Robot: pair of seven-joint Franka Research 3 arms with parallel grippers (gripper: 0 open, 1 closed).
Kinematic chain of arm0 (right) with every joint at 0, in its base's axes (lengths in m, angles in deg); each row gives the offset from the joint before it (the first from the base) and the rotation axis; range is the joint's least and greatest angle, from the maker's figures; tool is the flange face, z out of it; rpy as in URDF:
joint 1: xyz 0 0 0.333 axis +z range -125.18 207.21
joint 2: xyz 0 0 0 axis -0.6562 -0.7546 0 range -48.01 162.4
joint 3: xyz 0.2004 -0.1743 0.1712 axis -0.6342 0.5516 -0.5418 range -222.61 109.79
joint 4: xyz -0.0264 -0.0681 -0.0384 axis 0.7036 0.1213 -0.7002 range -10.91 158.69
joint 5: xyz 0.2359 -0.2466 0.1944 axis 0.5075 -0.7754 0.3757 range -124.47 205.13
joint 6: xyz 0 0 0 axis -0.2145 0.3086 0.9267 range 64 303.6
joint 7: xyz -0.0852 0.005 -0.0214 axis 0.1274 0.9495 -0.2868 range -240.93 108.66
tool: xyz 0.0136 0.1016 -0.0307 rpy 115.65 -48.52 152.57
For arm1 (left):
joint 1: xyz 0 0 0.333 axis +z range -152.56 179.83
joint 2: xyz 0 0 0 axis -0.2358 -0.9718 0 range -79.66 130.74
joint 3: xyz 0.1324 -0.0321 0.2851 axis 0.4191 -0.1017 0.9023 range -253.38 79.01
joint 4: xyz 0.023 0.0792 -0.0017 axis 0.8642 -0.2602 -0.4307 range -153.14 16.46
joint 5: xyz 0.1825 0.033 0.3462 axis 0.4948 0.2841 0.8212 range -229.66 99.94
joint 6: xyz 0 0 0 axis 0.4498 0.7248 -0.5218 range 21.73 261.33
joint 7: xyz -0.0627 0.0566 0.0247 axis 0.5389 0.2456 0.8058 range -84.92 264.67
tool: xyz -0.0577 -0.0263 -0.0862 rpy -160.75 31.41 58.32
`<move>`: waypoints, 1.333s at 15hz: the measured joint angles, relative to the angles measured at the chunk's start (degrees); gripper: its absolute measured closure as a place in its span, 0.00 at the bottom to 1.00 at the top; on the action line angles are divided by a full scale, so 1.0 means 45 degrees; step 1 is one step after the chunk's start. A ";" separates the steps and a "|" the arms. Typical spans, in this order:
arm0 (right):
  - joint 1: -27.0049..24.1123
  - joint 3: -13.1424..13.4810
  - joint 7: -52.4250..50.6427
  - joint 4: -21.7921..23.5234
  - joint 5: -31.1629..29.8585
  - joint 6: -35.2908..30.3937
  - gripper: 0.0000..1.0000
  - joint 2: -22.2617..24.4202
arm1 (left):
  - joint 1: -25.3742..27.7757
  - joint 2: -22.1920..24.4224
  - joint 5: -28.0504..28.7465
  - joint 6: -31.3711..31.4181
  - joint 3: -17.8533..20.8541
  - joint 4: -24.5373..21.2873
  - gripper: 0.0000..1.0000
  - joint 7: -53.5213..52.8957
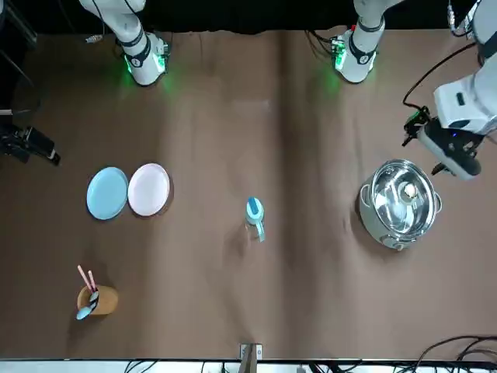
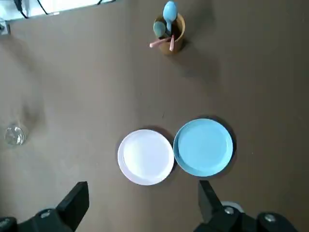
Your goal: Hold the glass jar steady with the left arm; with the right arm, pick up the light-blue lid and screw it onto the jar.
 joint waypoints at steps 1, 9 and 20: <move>-0.0002 0.0011 0.0000 0.0139 -0.0009 -0.0116 0.00 -0.0001 | -0.0331 -0.0287 0.0347 -0.0446 -0.0003 0.0440 0.00 0.0524; -0.0161 0.0040 -0.0777 0.1004 -0.0706 0.0124 0.00 -0.0068 | -0.0778 -0.1757 0.0646 -0.1794 0.0073 0.2390 0.00 0.4538; -0.0344 0.0161 -0.1202 0.1206 0.0250 0.0528 0.00 -0.0067 | -0.0508 -0.2106 0.2079 -0.0885 0.0015 0.2411 0.00 0.6166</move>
